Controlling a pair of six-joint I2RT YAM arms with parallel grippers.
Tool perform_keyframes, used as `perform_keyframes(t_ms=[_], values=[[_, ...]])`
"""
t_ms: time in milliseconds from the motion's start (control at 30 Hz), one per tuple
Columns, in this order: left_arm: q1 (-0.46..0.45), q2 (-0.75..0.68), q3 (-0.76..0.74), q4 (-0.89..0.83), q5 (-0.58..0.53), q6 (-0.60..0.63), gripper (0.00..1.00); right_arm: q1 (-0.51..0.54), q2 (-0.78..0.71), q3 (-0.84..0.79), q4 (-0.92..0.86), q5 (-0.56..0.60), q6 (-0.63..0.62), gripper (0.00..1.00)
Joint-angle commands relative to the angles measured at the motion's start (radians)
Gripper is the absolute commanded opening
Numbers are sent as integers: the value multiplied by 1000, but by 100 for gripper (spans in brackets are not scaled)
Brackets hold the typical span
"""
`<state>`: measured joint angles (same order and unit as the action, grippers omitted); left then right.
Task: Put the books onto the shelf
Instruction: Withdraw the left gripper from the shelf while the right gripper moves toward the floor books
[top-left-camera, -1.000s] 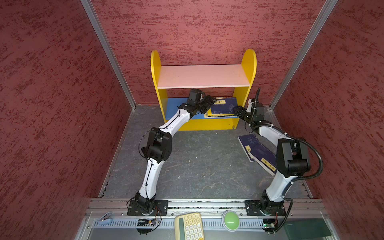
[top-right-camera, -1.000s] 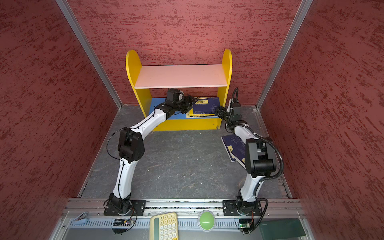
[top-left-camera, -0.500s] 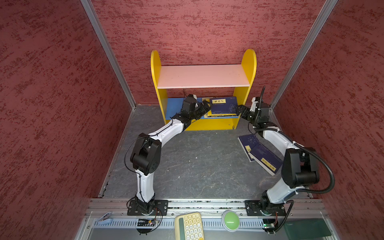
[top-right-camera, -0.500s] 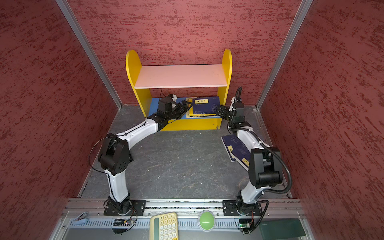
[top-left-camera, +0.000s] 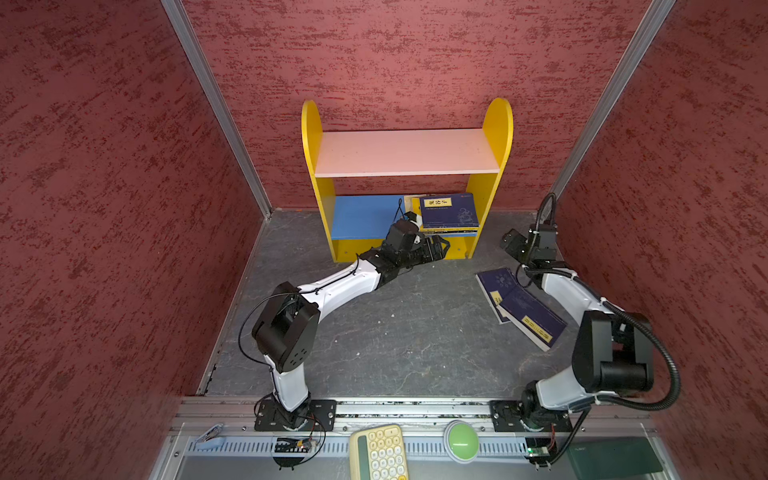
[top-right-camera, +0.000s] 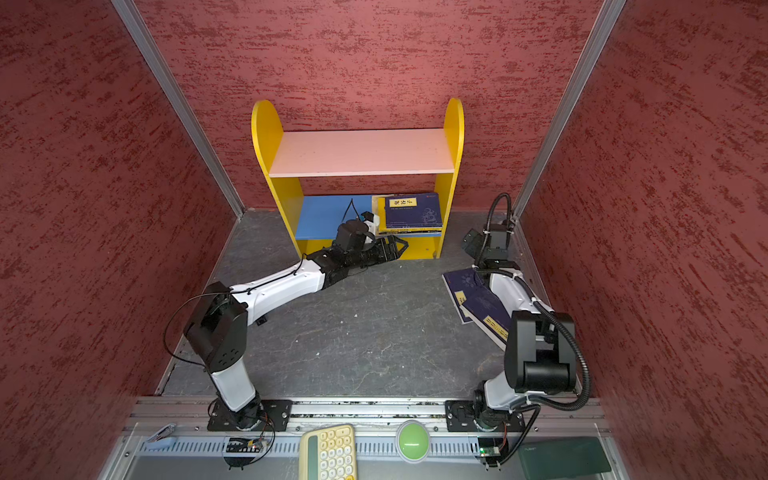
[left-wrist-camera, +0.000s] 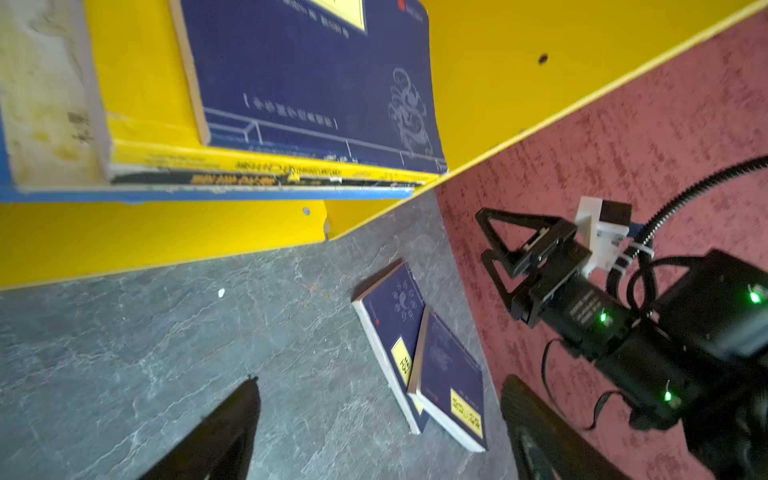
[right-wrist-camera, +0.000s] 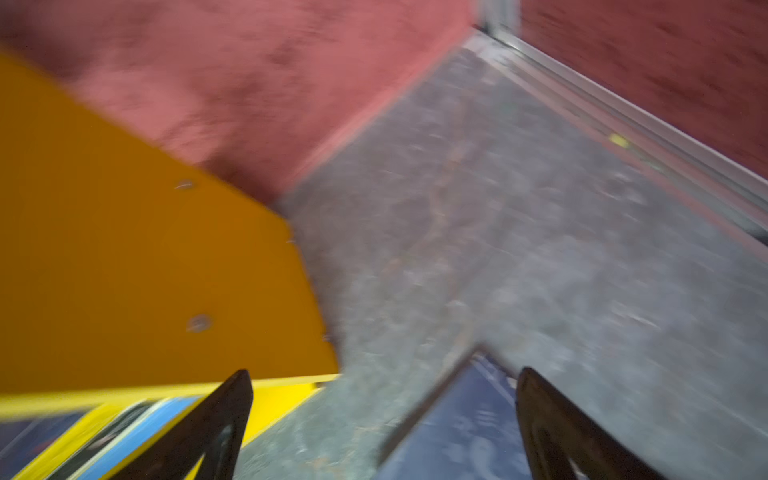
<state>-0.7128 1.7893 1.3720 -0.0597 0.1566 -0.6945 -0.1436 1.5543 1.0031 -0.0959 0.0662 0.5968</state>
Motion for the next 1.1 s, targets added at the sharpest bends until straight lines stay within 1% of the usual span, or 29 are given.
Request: perform_keyframes(t_ms=[0,133,233,367,467,600,700,767,900,1067], values=[[-13,-39,27,-92,-48,94,91,-86,31,25,-89,29,76,99],[-39,-22,32,-124,-24,108,91,-159,82,25,-79,3,69,99],[-57,-9,46,-153,-17,134,91,-198,174,58,-128,-33,54,99],[-76,5,62,-196,0,164,91,-218,248,70,-218,-23,64,99],[-92,20,73,-222,15,191,92,-220,254,40,-235,-37,76,99],[-121,63,122,-282,34,262,92,-220,263,-1,-263,-58,90,99],[-143,111,182,-323,59,303,92,-218,254,-41,-260,-94,108,99],[-150,150,215,-335,96,311,92,-218,232,-80,-248,-126,131,99],[-170,220,268,-341,158,308,92,-212,172,-148,-232,-160,172,99],[-217,304,358,-399,200,351,92,-189,94,-229,-222,-188,215,99]])
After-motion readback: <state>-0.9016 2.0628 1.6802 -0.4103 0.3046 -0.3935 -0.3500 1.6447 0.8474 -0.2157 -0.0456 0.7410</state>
